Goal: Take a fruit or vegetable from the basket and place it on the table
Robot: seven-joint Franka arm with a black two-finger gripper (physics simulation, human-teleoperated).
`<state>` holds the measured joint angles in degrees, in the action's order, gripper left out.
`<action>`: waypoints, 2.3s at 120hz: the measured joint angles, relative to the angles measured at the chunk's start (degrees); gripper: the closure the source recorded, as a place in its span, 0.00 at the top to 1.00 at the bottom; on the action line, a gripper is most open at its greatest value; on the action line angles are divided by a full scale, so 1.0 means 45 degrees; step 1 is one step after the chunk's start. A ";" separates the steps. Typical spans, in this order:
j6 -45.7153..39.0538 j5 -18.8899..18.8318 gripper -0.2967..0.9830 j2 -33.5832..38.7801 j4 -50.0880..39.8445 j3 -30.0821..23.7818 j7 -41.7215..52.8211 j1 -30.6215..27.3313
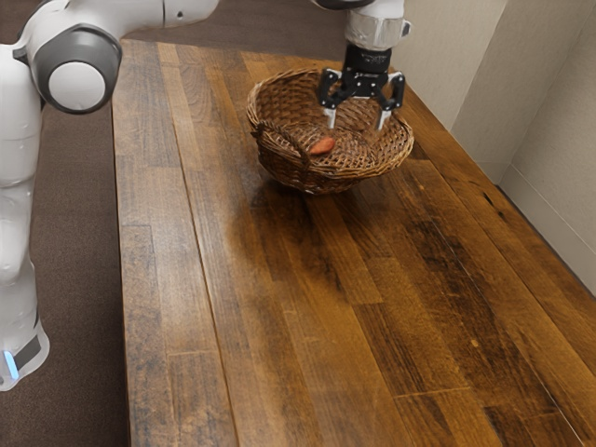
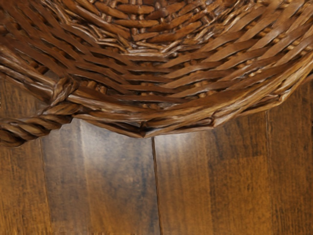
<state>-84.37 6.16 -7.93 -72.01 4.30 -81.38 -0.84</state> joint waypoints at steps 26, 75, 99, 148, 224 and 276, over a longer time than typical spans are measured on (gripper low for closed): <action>-0.0277 0.0192 0.77 -0.0056 0.0009 -0.0150 -0.4110 0.0061; -0.1279 -0.0269 0.77 -0.1468 -0.0055 0.0094 0.2501 -0.1129; -0.2447 -0.1210 0.77 -0.1734 -0.0245 0.0087 0.8387 -0.1333; -0.3100 -0.1432 0.77 -0.2036 -0.0904 -0.0547 1.6538 -0.3887; -0.3245 0.0162 0.77 -0.2839 -0.0013 -0.0846 1.8762 -0.4432; -0.3229 0.0776 0.76 -0.2717 -0.0478 -0.0475 1.5584 -0.4357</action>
<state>-98.90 9.66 -20.16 -74.16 2.16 -11.25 -20.44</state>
